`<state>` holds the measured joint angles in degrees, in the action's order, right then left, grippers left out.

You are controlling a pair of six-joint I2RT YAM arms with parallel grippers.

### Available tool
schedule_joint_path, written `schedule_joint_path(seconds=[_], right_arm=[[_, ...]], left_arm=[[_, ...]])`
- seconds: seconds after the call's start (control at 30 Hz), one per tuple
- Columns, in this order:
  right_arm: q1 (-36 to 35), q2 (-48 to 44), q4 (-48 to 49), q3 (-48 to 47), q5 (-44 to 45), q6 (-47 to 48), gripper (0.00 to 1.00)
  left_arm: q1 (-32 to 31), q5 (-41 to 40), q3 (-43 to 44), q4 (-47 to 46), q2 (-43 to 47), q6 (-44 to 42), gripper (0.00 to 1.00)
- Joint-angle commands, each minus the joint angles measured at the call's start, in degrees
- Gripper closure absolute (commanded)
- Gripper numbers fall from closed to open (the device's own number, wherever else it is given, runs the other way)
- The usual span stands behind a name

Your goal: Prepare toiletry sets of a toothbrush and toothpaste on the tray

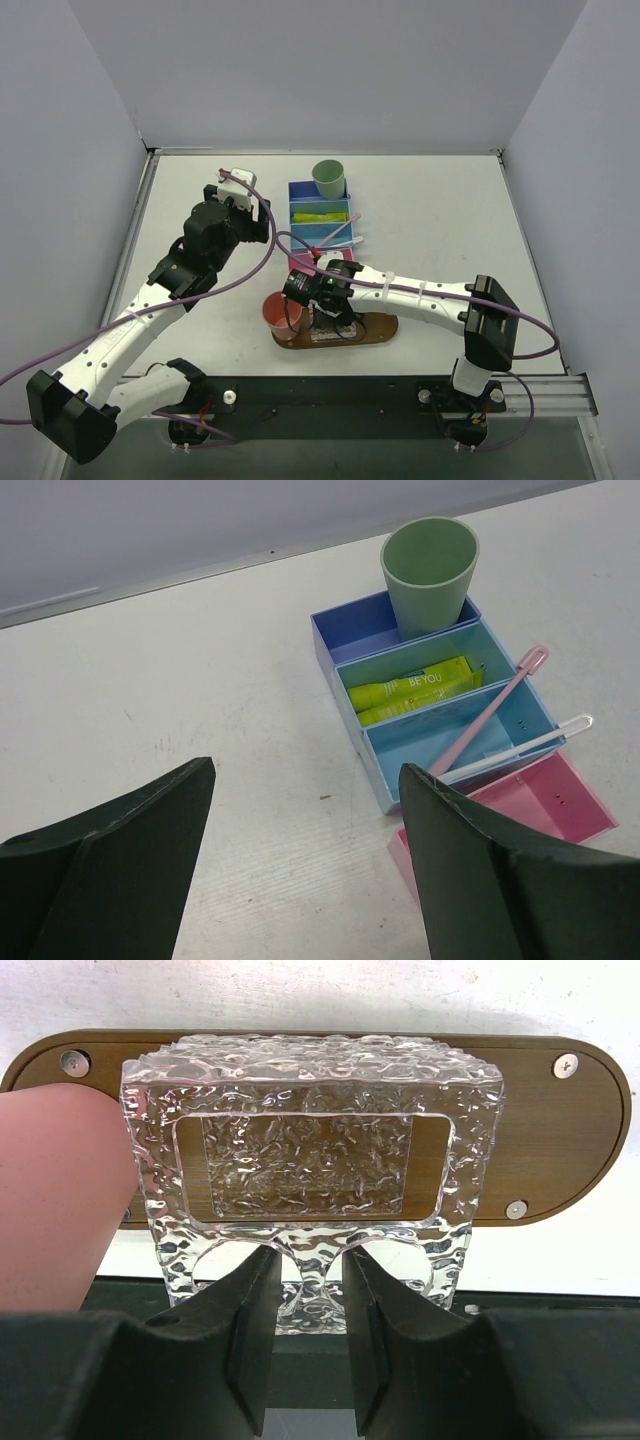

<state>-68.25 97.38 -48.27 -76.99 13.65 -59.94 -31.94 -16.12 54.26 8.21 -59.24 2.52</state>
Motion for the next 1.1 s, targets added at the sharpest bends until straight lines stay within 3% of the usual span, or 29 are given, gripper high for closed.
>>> schedule_joint_path(seconds=[0.0,0.77,1.07], right_arm=[[-0.22,-0.44,-3.67,-1.85,1.2,-0.52,0.72],[-1.62,-9.13,-3.32,-0.62,9.11,-2.02,0.7],[1.53,-16.07,-1.74,-2.11,12.72,6.14,0.69]], left_arm=[[-0.31,-0.58,1.38,-1.44,1.41,-0.24,0.15],[-0.22,-1.28,1.9,-0.74,1.15,0.2,0.15],[0.83,0.65,2.25,-0.3,0.53,2.3,0.15]])
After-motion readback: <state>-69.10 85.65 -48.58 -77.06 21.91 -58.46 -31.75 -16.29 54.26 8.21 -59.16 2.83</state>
